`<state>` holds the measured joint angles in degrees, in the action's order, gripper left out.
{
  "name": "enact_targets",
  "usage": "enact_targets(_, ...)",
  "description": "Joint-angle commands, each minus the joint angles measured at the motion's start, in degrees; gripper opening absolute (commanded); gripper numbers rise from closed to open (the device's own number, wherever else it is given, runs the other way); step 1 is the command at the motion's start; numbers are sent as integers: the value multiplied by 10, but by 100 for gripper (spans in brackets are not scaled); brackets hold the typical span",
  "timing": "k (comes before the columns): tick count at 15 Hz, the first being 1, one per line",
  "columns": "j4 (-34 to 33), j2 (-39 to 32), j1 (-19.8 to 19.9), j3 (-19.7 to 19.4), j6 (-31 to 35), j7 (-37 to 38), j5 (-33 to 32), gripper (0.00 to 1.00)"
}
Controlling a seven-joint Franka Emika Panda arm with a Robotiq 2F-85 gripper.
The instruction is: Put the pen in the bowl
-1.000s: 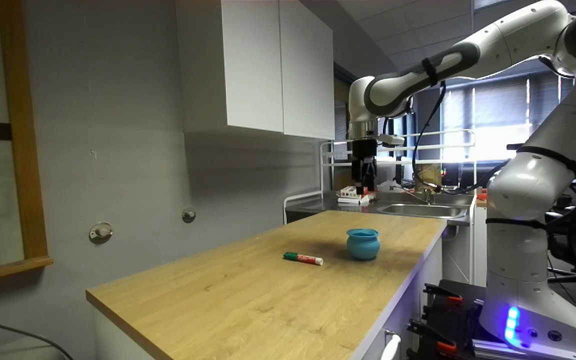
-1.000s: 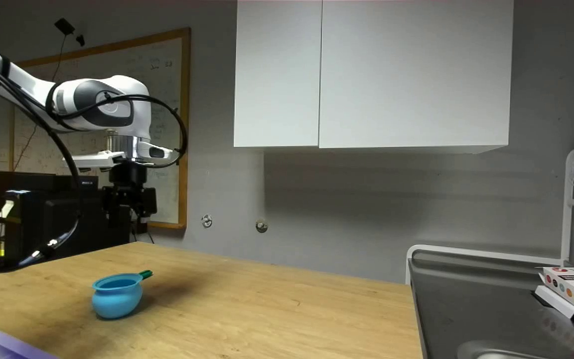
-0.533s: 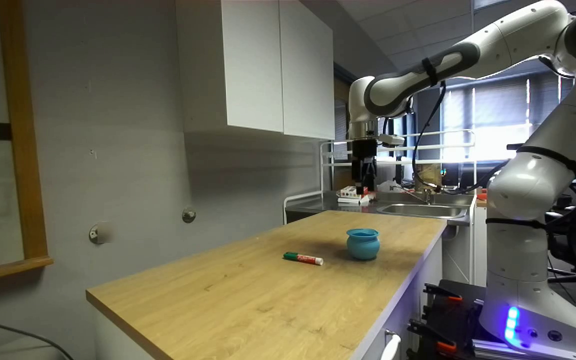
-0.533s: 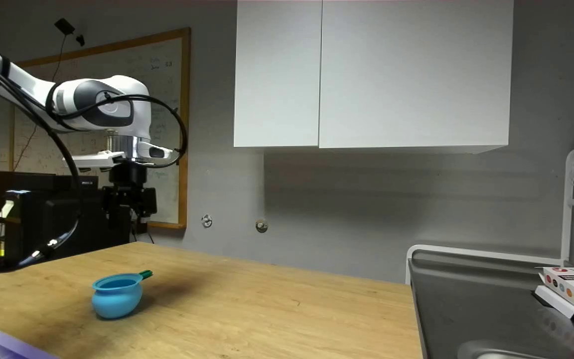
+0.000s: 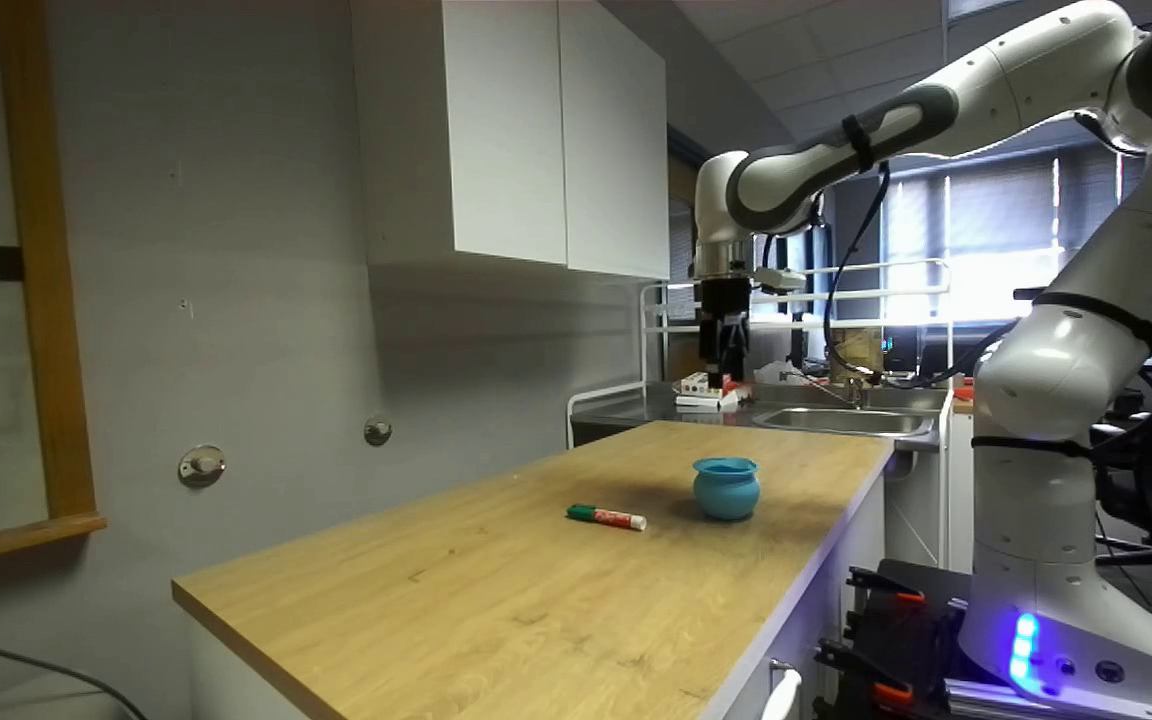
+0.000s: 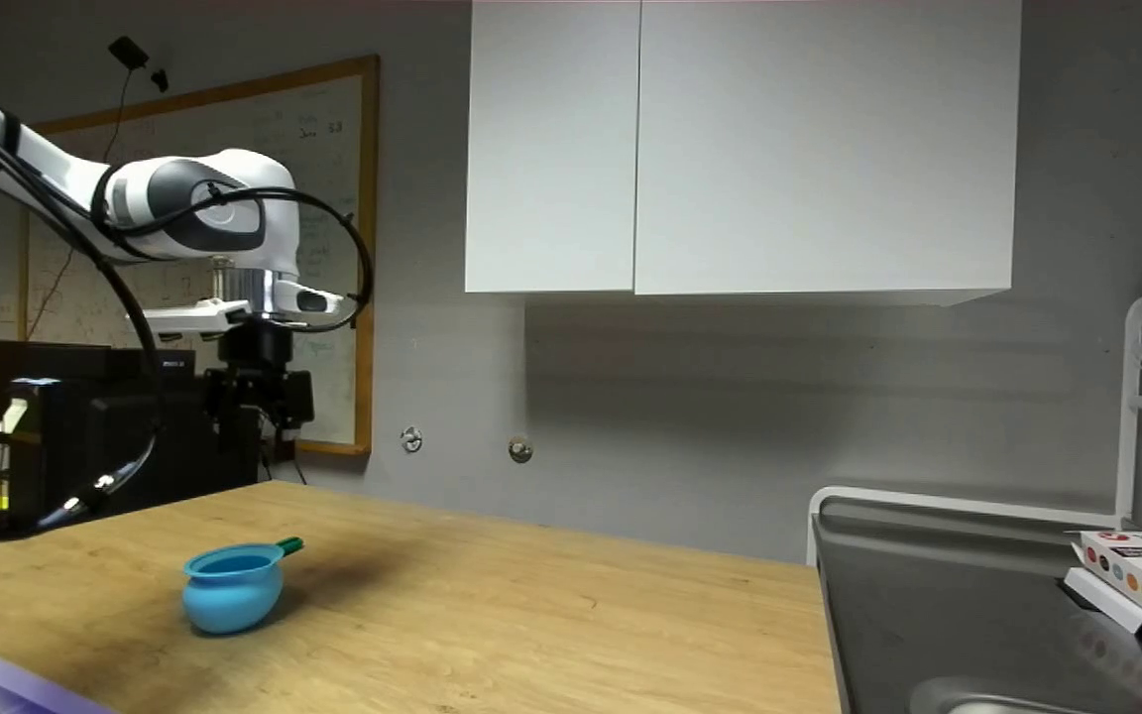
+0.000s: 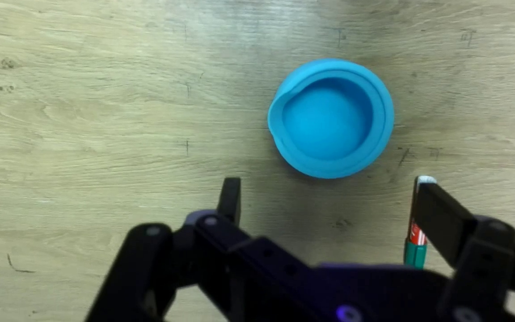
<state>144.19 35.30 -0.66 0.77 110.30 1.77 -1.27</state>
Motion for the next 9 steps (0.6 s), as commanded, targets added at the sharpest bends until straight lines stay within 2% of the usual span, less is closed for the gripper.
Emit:
enact_targets(1,-35,-48,-14,27,6,7,-5,100)
enact_targets(9,-152,-207,-55,112,-5,36,-46,100)
